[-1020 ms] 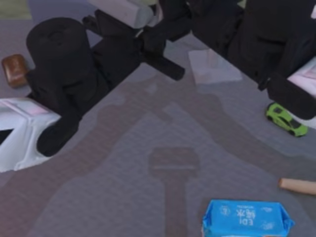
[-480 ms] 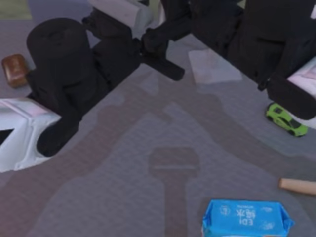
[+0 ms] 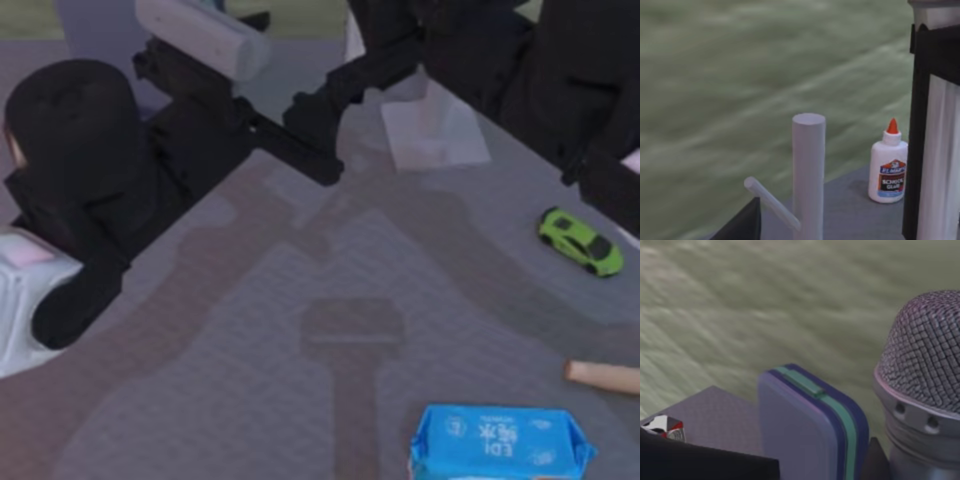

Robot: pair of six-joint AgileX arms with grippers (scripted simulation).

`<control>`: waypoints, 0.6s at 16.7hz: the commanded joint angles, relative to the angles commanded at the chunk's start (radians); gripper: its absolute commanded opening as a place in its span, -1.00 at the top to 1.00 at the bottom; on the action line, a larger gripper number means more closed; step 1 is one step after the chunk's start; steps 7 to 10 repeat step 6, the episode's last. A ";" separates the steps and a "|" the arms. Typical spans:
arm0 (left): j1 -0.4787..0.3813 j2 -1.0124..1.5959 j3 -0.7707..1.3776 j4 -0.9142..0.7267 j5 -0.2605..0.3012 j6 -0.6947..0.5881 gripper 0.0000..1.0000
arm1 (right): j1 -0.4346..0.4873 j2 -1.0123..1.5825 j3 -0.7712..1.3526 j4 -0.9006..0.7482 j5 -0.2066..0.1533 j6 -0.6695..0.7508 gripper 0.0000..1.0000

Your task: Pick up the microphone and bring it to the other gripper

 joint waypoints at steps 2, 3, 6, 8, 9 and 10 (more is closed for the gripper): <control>0.015 -0.086 -0.065 -0.016 0.008 0.000 -1.00 | -0.029 -0.034 -0.030 -0.001 -0.036 -0.001 1.00; 0.022 -0.124 -0.096 -0.022 0.012 0.000 -1.00 | -0.043 -0.049 -0.042 -0.001 -0.051 -0.001 1.00; 0.033 -0.179 -0.146 -0.032 0.019 0.000 -1.00 | -0.068 -0.074 -0.064 -0.001 -0.075 -0.002 1.00; 0.033 -0.179 -0.146 -0.032 0.019 0.000 -1.00 | -0.068 -0.074 -0.064 -0.001 -0.075 -0.002 1.00; 0.033 -0.179 -0.146 -0.032 0.019 0.000 -1.00 | -0.068 -0.074 -0.064 -0.001 -0.075 -0.002 1.00; 0.033 -0.179 -0.146 -0.032 0.019 0.000 -1.00 | -0.068 -0.074 -0.064 -0.001 -0.075 -0.002 1.00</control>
